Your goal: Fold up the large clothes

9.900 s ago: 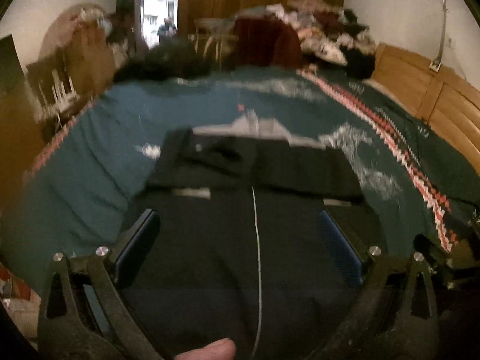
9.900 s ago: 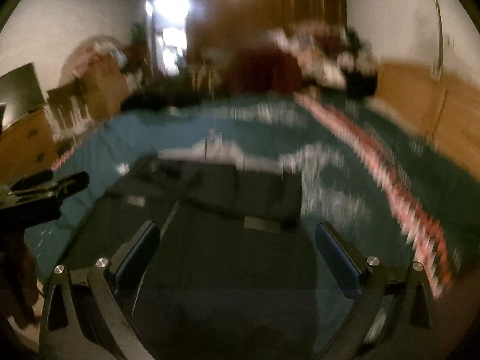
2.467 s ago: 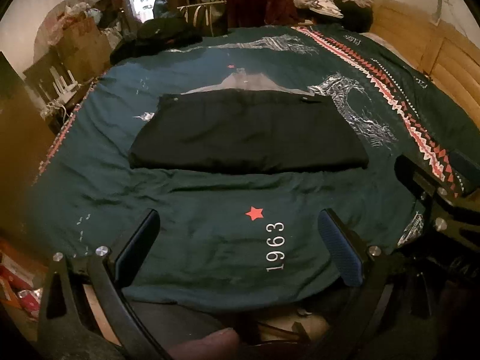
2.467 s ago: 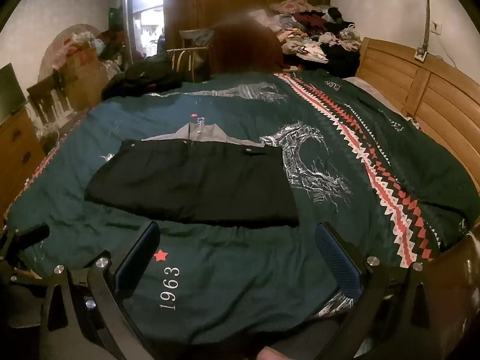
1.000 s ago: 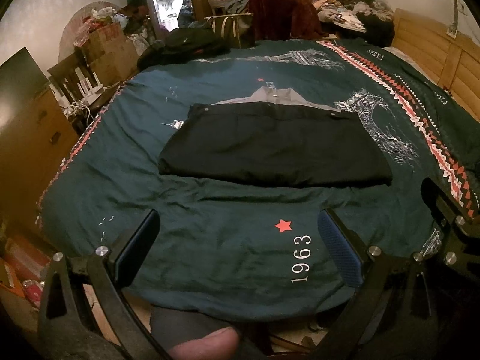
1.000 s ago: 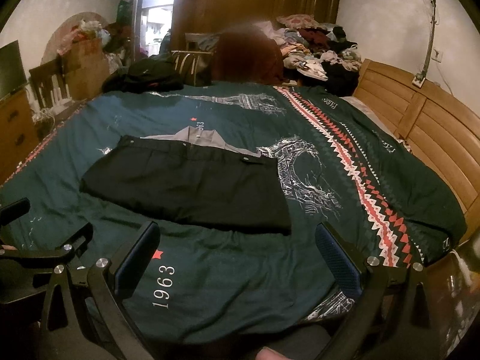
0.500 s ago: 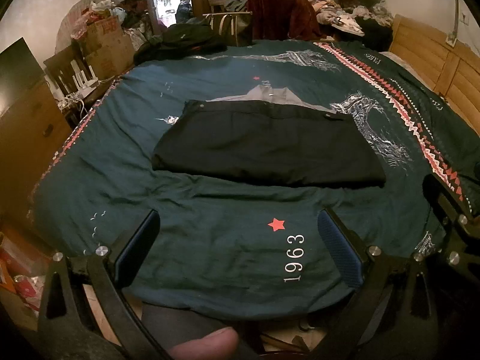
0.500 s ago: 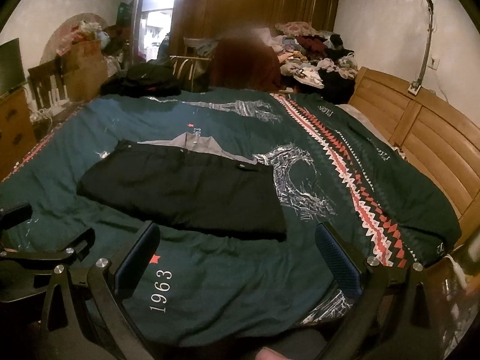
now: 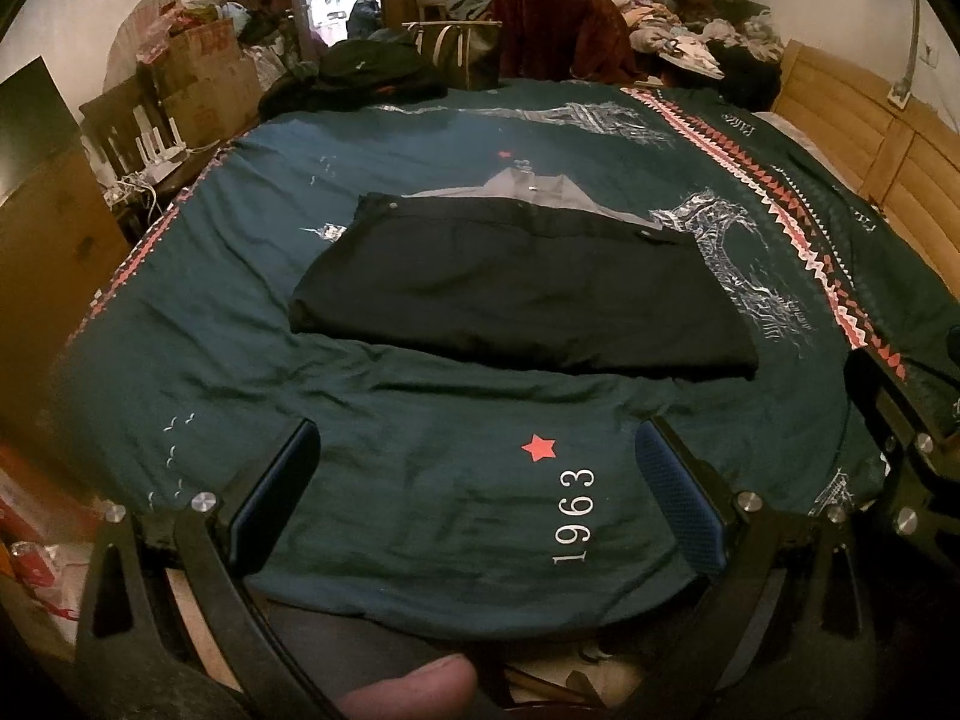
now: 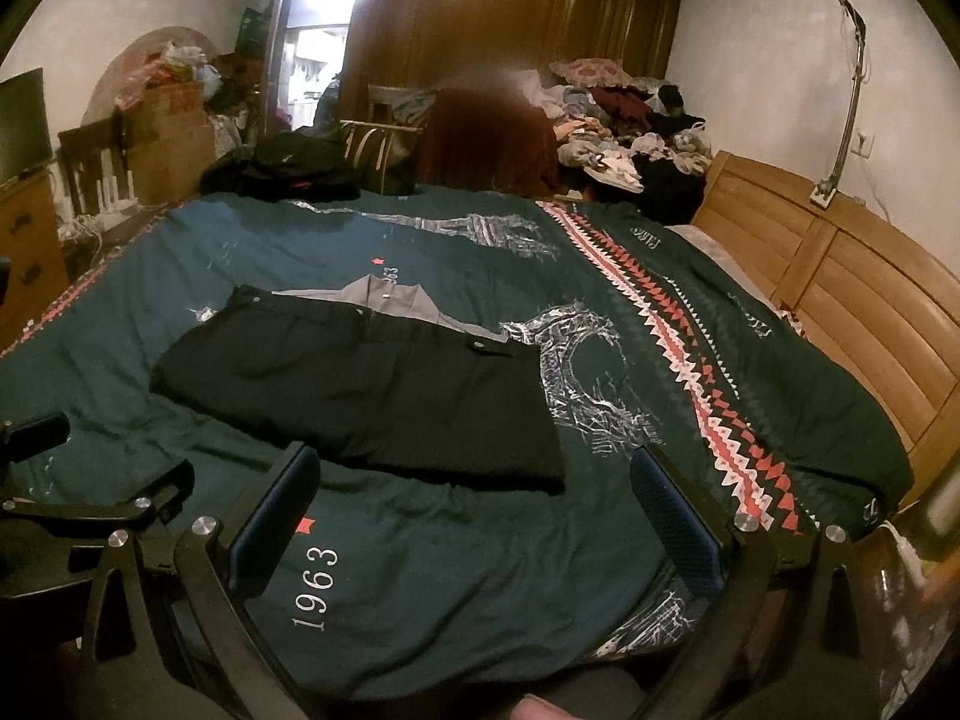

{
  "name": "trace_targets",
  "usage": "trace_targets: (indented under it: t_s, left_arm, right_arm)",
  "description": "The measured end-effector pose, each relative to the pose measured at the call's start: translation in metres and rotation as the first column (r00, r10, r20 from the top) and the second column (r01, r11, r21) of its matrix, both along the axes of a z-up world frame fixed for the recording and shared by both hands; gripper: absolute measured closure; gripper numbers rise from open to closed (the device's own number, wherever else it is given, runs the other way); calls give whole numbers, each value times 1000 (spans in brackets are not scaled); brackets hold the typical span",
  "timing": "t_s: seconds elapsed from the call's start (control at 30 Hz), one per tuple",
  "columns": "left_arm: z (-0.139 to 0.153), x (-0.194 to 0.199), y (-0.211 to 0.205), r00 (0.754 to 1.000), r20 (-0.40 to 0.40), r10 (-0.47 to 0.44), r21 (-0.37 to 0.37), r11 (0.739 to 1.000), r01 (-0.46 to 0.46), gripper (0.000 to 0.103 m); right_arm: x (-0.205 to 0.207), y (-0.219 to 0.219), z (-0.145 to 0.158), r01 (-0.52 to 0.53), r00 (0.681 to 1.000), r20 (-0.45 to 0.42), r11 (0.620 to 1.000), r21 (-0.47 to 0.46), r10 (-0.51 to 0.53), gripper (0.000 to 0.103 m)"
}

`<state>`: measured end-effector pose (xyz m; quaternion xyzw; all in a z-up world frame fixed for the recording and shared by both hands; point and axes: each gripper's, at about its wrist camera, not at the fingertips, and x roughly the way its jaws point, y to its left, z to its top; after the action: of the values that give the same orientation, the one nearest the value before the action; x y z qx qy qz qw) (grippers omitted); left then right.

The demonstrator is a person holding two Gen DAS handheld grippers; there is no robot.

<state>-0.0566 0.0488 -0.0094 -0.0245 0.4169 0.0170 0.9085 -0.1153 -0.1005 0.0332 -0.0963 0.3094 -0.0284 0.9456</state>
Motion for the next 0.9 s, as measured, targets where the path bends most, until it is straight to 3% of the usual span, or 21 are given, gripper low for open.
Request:
trace_targets:
  t_s: [0.43,0.9]
  left_arm:
    - [-3,0,-1,1000,-10,-8,-16,1000,8,0]
    - [-5,1,-3,1000,-9,6,27,1000,-5,0]
  right_arm:
    - [-1,-1,2,6,1000,2,1000,-7,-6,0]
    - [1,-3,-4,7,1000,-12,1000,-10,-7,0]
